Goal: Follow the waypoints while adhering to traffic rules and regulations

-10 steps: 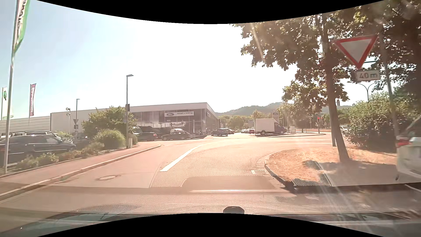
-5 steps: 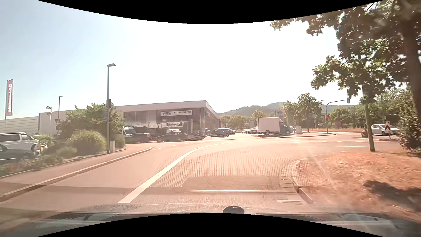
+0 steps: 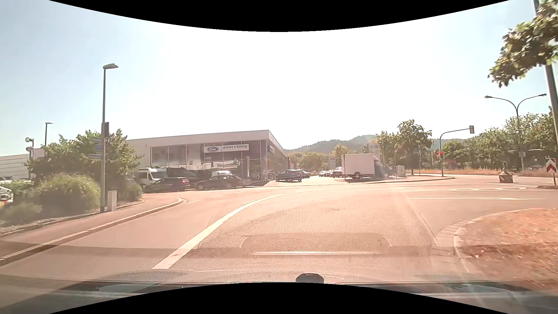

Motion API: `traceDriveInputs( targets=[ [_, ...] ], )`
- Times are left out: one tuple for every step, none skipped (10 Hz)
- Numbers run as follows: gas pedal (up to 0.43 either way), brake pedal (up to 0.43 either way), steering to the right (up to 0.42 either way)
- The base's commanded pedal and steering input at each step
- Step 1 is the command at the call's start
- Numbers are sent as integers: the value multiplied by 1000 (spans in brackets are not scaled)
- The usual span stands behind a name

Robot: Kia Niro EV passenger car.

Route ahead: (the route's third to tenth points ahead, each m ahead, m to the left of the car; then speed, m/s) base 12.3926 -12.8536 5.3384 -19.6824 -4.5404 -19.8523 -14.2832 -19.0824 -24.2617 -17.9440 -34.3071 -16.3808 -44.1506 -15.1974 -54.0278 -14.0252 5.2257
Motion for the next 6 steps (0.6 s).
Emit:
traceDriveInputs(
  targets=[
    [0,104,108],
    [0,79,136],
    [0,43,172],
    [0,43,205],
    [0,43,232],
    [0,37,260]
  ],
)
